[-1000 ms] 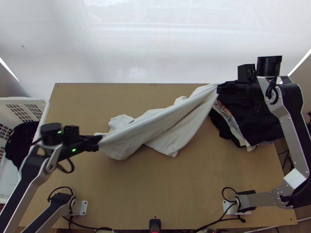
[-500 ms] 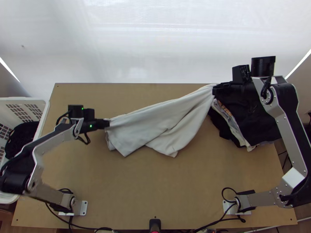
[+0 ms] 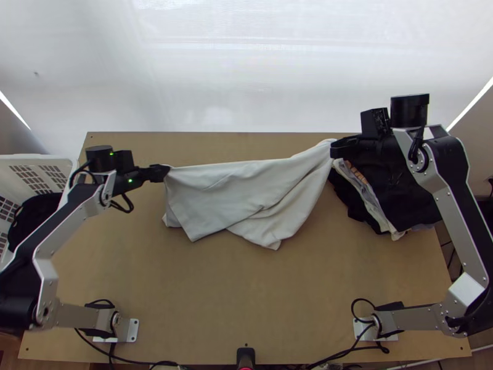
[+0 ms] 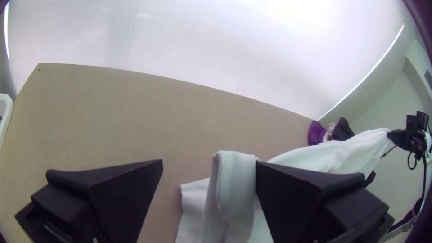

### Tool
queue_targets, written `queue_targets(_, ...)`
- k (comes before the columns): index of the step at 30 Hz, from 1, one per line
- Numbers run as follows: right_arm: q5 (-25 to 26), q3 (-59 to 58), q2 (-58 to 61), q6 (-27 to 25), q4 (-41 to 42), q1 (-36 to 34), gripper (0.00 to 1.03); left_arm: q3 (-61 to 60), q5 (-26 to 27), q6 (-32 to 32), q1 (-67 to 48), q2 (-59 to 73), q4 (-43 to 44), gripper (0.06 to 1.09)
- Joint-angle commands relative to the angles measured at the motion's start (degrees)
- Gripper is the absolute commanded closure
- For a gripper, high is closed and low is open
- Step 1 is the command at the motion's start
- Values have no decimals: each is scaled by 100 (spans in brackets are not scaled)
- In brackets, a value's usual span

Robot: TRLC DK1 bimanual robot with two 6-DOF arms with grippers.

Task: Fold the t-shirt

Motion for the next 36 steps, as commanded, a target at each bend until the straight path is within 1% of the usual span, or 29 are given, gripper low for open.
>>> queue_targets(1,-10,-57,-50,-8,13,85,100,-1,20,109,15,-1063,-1174,12)
queue_targets(4,-10,-48,-50,-8,21,111,100,-212,11,223,155,-1212,-1245,12)
queue_targets(11,-10,-66,-59,-8,21,190,100,-326,38,117,498,-1238,-1350,11)
queue_targets(13,-10,-66,-59,-8,21,199,100,-361,222,205,366,-1379,-1719,11)
queue_targets(15,-10,-75,-59,-8,21,199,100,-440,231,205,111,-1432,-1957,12)
queue_targets(16,-10,-75,-59,-8,21,199,100,-475,240,205,-56,-1432,-2080,14)
queue_targets(18,-10,-84,-59,-8,21,208,100,-589,249,144,-319,-1405,-2097,16)
queue_targets(20,-10,-92,-68,-8,21,208,100,-721,249,-41,-539,-1388,-2053,20)
queue_targets(21,-10,-101,-77,-8,21,208,100,-765,249,-173,-653,-1388,-2053,20)
queue_targets(23,-10,-110,-85,-17,21,208,100,-915,231,-375,-864,-1397,-1772,20)
queue_targets(25,-10,-119,-112,-17,21,199,100,-1029,214,-445,-996,-1388,-1526,20)
queue_targets(28,-10,-127,-129,-17,21,190,100,-1073,134,-445,-1040,-1203,-1421,20)
queue_targets(30,-10,-119,-147,-8,21,182,100,-1152,-103,-401,-1093,-1071,-1324,20)
queue_targets(36,-10,-145,-182,-8,21,164,100,-1293,-208,-261,-1058,-641,-911,20)
